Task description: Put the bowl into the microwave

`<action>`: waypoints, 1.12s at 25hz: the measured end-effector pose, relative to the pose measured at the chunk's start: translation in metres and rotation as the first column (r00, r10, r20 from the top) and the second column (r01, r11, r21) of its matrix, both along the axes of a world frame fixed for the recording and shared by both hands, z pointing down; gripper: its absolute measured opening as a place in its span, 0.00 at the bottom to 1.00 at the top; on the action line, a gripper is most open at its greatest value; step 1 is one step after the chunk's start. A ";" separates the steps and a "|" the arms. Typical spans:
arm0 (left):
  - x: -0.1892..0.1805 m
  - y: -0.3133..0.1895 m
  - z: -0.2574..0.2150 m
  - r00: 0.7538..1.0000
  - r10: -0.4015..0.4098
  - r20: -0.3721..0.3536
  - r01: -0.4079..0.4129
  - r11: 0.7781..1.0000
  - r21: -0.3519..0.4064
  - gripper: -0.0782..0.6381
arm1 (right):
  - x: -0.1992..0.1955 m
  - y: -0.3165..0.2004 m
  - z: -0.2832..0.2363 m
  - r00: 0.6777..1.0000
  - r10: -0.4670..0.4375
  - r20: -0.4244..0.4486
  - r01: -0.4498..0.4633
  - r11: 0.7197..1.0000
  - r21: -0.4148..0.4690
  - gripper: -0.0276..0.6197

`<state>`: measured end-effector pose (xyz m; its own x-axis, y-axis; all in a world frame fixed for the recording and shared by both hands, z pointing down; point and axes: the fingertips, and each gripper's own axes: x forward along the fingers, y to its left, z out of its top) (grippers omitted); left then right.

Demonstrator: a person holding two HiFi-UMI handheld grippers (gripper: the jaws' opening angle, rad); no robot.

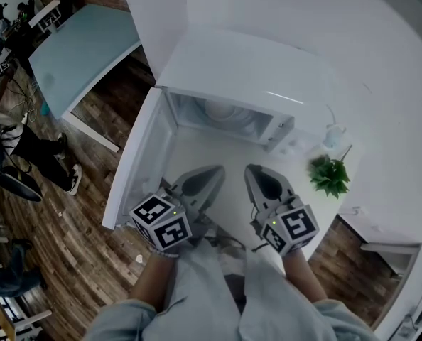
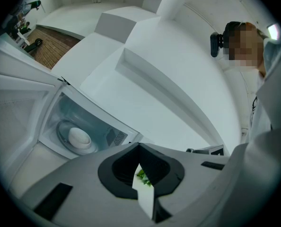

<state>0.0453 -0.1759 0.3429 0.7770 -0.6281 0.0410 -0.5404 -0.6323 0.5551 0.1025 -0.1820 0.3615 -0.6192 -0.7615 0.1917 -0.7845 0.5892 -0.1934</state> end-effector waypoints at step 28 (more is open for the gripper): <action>0.003 -0.002 0.003 1.000 0.010 -0.002 -0.010 1.000 -0.014 0.11 | 0.000 0.001 0.006 1.000 -0.003 -0.020 0.003 1.000 -0.012 0.05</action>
